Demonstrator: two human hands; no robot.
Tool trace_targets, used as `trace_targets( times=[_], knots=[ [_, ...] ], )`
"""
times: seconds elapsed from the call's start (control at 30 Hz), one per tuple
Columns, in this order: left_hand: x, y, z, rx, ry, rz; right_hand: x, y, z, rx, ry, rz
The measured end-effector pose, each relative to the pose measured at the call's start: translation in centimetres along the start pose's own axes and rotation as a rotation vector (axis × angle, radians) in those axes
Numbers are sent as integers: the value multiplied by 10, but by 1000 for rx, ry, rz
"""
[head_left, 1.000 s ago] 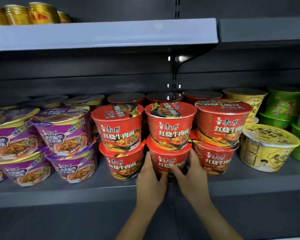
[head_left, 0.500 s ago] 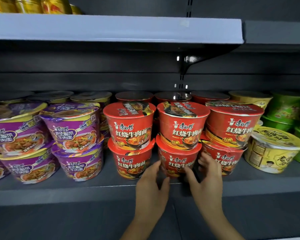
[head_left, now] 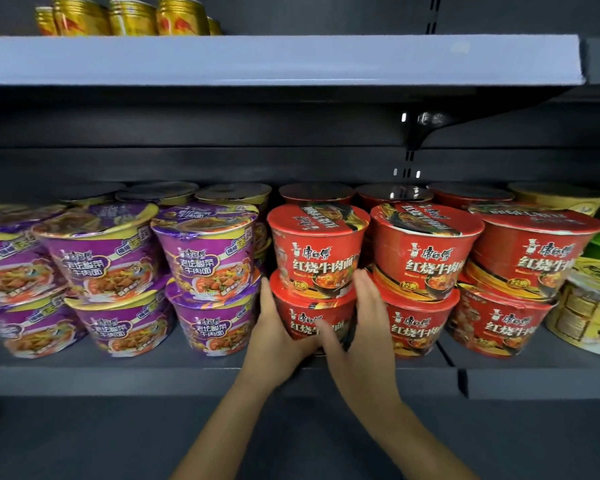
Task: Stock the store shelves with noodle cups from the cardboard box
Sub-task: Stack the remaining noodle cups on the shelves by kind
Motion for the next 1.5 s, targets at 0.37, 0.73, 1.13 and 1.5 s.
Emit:
trace_targets(
  times=[0.37,0.73,1.13,1.5],
  knots=[
    [5,4,-2,19,78,44,14,-1,-49,287,-35,-136],
    [4,7,3,-21,101,-18,17,-2,-44,289,56,-63],
    [-134,-13,58,38,470,-237,61,-88,3,-62,-118,-143],
    [-156,-36,43,36,292,-357,132,-69,-30,317,-248,-201]
  ],
)
Point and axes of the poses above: each hand's wrist, its own z-axis away from the middle knuckle, its own x-axis out of the palm, y = z × x, the point moved 7 cm from there along -z, towards the middle knuckle, and after that the axes turned 5 degrees about z, right-handed, at the moved point
